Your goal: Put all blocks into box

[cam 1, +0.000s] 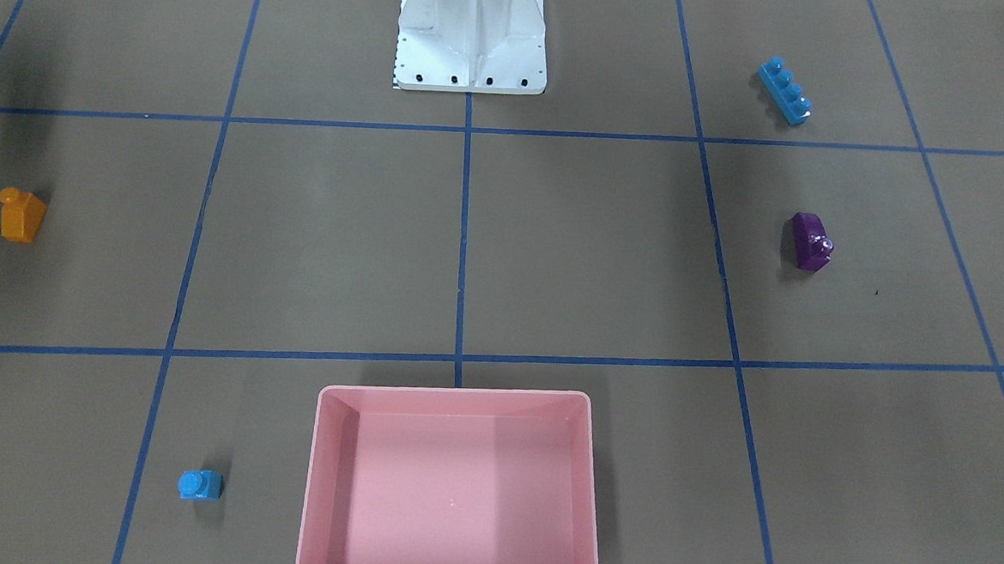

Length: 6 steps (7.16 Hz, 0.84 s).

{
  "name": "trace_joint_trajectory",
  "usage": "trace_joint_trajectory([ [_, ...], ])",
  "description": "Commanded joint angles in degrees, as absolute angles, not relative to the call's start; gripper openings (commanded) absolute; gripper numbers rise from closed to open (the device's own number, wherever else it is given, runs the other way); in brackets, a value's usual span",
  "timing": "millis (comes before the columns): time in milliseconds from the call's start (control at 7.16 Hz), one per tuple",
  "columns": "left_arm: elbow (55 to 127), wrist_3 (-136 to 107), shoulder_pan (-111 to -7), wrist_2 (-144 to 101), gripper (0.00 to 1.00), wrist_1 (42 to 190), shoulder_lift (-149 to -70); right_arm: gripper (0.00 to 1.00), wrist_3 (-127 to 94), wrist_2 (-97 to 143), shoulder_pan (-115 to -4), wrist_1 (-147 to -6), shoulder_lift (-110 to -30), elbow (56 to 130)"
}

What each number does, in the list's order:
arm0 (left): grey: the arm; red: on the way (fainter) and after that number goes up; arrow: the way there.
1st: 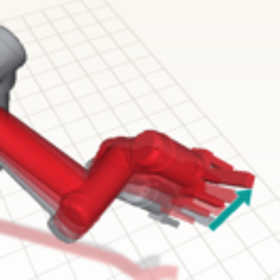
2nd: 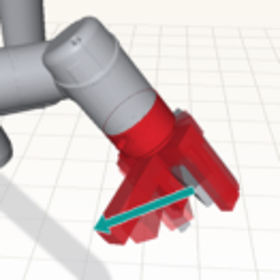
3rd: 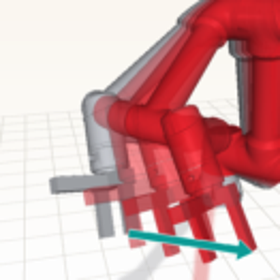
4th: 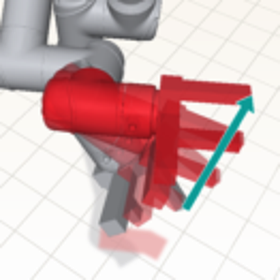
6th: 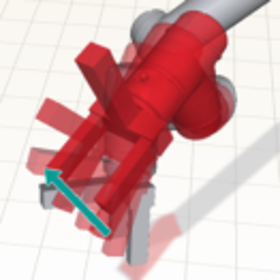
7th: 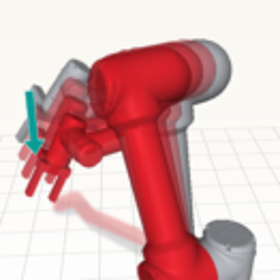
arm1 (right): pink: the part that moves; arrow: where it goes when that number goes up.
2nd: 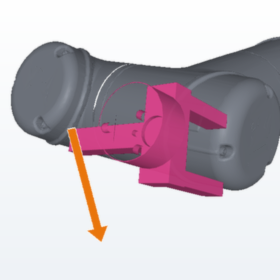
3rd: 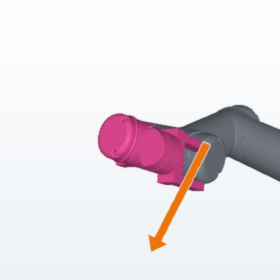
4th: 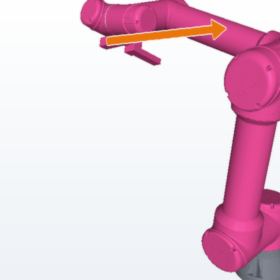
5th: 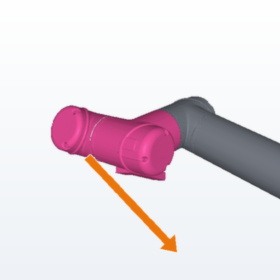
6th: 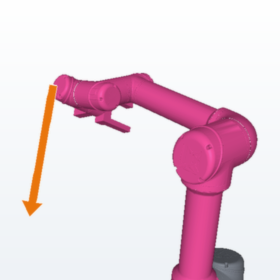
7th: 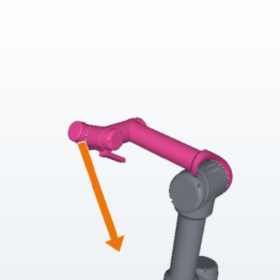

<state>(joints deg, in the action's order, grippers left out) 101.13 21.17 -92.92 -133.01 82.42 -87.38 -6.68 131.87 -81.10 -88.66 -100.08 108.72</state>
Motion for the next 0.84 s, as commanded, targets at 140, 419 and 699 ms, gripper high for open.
trace_joint_trajectory([
  [140,101.08,20.83,-92.64,-133.42,1.00,82.62,-87.54,1.00,-25.79,131.22,-69.20,-73.45,-100.19,104.71],
  [419,101.07,20.83,-92.64,-133.51,1.00,82.70,-87.63,1.00,-39.13,126.07,-61.83,-59.31,-100.46,98.99],
  [699,100.99,20.83,-92.64,-133.51,1.00,82.71,-87.71,1.00,-45.61,122.08,-57.14,-47.60,-101.33,93.02],
])
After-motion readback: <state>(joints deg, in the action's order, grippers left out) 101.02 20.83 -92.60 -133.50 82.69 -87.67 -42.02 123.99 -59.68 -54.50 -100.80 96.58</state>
